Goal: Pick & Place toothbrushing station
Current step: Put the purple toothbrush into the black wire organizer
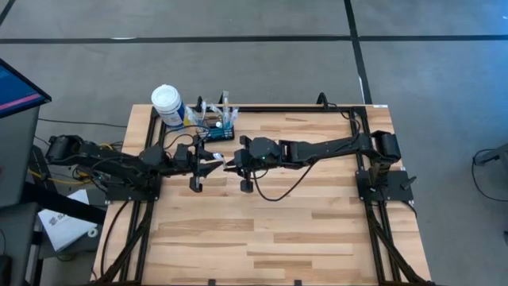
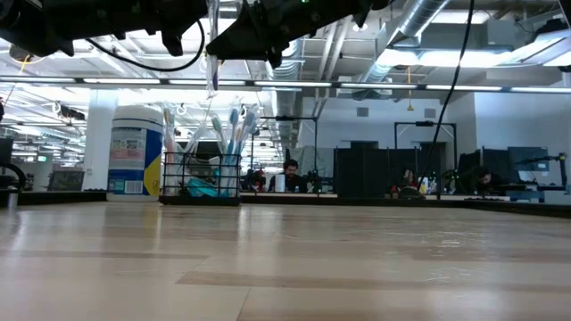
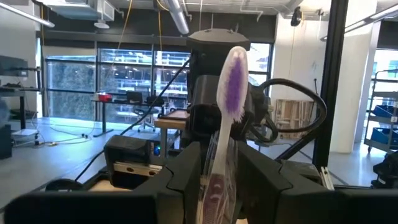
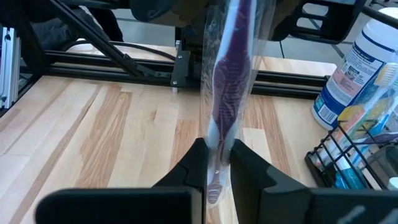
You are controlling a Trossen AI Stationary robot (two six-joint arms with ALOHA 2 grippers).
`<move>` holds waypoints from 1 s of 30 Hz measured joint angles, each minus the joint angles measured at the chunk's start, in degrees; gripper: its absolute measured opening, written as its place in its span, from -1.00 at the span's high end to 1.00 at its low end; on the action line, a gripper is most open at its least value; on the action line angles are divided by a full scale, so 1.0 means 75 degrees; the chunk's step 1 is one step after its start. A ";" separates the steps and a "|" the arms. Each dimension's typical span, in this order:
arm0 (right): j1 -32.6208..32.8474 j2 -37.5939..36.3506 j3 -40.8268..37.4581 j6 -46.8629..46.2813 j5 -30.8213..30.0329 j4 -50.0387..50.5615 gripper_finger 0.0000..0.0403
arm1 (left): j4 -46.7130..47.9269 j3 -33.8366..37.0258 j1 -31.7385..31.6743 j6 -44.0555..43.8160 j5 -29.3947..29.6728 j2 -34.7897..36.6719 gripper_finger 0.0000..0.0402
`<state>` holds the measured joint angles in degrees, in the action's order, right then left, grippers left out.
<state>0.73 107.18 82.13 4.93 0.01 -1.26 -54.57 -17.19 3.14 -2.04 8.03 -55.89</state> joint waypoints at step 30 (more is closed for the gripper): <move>0.0108 0.0000 0.0002 -0.0184 0.0012 0.0114 0.84 | -0.0163 0.0000 0.0001 0.0003 -0.0277 0.0001 0.55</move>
<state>1.54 107.18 82.14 3.55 0.10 -0.40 -55.79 -17.19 3.15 -2.02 5.96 -55.88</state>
